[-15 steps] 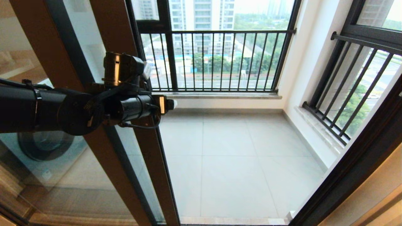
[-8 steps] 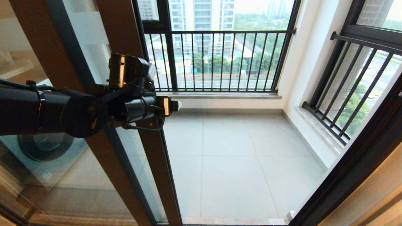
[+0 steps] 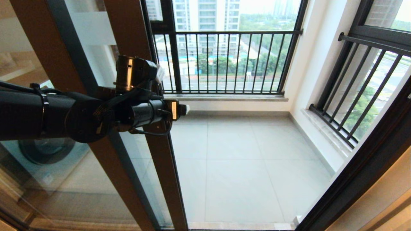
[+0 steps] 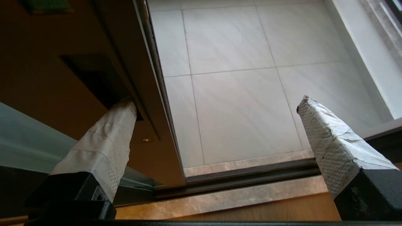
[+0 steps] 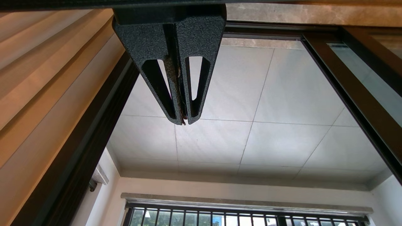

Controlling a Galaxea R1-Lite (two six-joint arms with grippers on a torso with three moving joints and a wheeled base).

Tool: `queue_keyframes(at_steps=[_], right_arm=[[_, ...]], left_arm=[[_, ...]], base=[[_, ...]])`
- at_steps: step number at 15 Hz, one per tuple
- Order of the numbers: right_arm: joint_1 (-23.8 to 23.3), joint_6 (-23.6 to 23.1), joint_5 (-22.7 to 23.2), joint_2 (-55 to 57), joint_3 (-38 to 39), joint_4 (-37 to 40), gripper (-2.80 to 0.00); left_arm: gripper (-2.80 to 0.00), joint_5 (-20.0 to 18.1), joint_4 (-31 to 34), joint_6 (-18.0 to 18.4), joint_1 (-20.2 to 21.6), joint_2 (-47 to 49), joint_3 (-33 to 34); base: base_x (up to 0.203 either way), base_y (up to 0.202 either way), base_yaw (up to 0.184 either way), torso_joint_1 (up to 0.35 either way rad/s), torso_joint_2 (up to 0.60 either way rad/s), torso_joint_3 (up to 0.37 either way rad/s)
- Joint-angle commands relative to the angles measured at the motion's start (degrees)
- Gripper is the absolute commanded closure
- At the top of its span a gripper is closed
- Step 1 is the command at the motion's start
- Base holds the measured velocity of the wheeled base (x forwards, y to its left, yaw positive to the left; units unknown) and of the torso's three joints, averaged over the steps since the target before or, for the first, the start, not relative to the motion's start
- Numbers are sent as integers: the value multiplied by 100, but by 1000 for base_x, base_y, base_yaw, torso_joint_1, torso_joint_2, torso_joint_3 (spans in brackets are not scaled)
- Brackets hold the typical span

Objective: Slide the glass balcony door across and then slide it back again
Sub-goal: Close the slid door

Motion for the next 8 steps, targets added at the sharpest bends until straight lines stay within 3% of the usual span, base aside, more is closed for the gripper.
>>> queue_keyframes(at_steps=[1,8], right_arm=[[1,-6,2,9,1,-1,0],[1,-6,2,9,1,-1,0]], left_arm=[[-280,15,-13,-8,-48,40,0],[-280,31,-305,10,-199,120,0]], base=[[0,0,0,0,0,0],[0,0,0,0,0,0]])
